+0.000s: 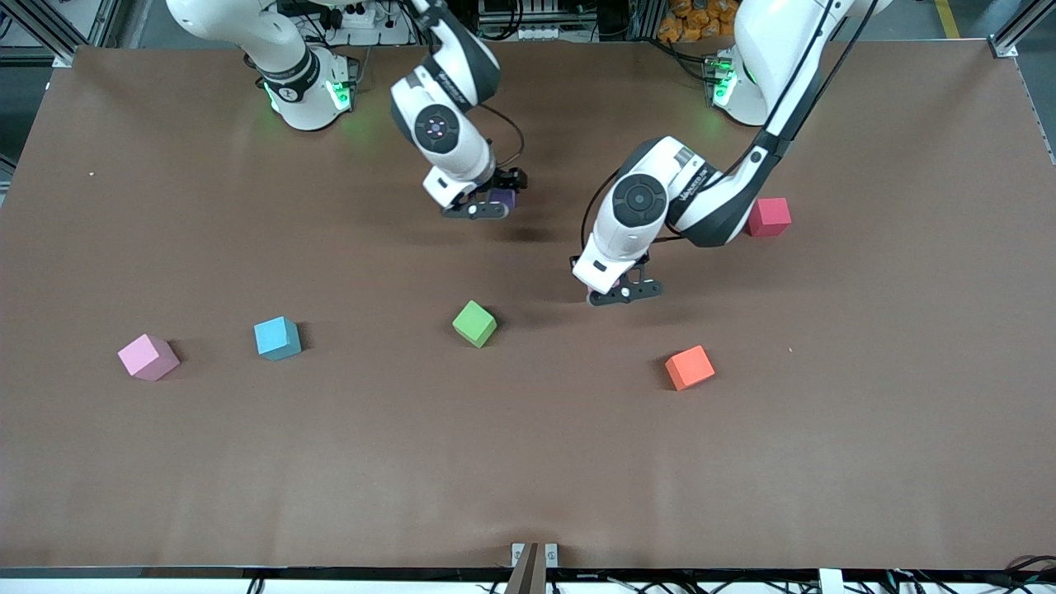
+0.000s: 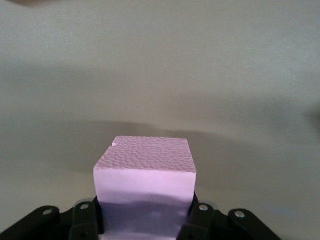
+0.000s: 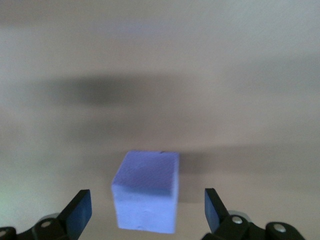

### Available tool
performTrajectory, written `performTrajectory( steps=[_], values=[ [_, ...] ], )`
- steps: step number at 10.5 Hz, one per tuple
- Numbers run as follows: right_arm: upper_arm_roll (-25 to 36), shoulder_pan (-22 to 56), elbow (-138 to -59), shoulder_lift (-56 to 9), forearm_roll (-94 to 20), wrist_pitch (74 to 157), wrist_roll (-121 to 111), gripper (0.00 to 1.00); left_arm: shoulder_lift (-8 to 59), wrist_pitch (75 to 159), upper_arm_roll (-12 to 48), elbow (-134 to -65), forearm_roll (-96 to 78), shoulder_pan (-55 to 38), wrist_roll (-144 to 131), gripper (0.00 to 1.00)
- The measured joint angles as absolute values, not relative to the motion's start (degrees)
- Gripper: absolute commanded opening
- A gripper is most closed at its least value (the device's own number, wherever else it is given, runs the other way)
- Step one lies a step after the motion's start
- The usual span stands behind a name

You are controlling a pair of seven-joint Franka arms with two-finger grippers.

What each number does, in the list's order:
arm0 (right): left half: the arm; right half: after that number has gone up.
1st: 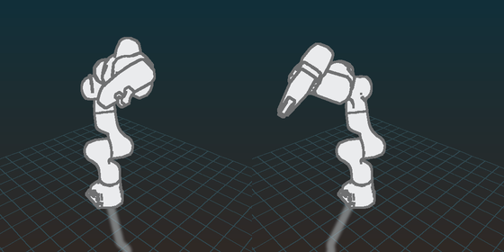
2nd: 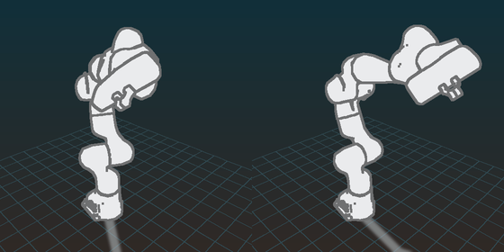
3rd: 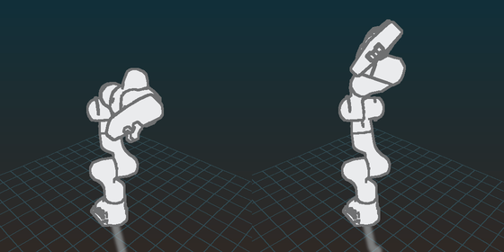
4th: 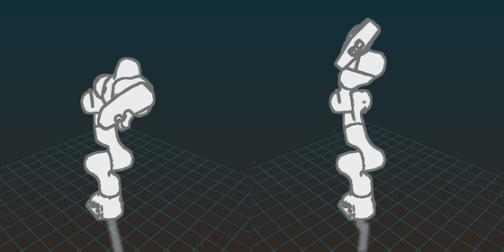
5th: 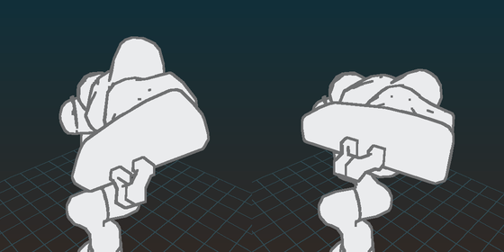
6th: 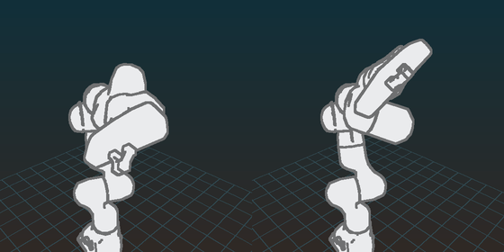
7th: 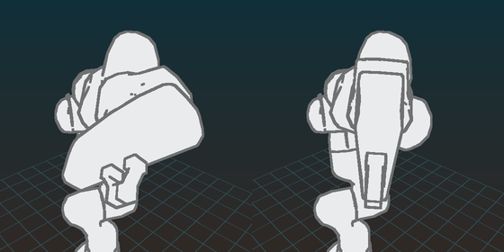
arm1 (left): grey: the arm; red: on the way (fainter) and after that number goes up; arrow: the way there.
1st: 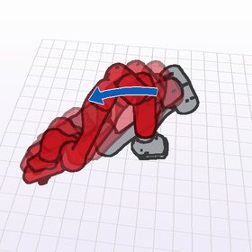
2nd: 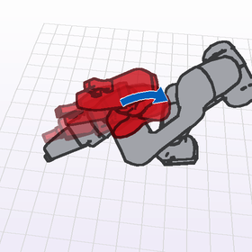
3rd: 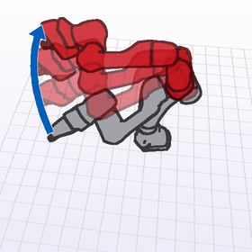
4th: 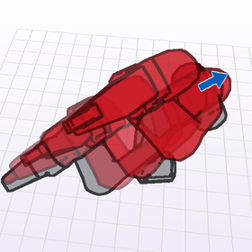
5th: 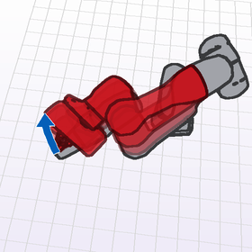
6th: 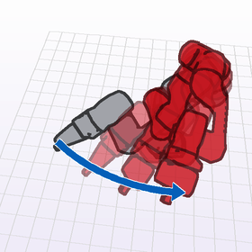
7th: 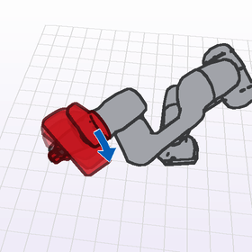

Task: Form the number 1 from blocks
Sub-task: 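Release the purple cube with the right gripper while the left gripper lowers pink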

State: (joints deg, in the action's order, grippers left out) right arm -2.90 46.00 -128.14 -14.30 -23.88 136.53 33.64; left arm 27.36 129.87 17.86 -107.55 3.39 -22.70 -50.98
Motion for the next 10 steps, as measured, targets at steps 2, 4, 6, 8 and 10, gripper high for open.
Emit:
performTrajectory(
  steps=[2,4,6,8,10],
  values=[
    [-2.7,39.4,-128.4,-10.5,-18.8,132.6,33.3,1.00,28.0,129.9,17.9,-106.3,3.4,-24.4,-53.3,0.00],
    [-2.5,32.2,-128.4,-9.6,-17.9,132.5,32.9,1.00,29.2,129.9,17.8,-104.5,3.4,-27.4,-56.8,0.00],
    [-1.7,25.5,-127.9,-9.7,-17.9,133.0,32.9,1.00,31.7,129.9,17.7,-101.0,3.8,-32.2,-60.8,0.00],
    [-0.4,20.4,-125.8,-10.3,-17.9,133.0,33.0,1.00,34.9,129.9,17.6,-98.6,8.3,-37.2,-65.9,0.00],
    [0.6,17.4,-122.6,-12.5,-17.9,133.1,33.2,1.00,37.3,129.9,17.6,-97.8,11.3,-41.1,-69.6,0.00]
  ],
)
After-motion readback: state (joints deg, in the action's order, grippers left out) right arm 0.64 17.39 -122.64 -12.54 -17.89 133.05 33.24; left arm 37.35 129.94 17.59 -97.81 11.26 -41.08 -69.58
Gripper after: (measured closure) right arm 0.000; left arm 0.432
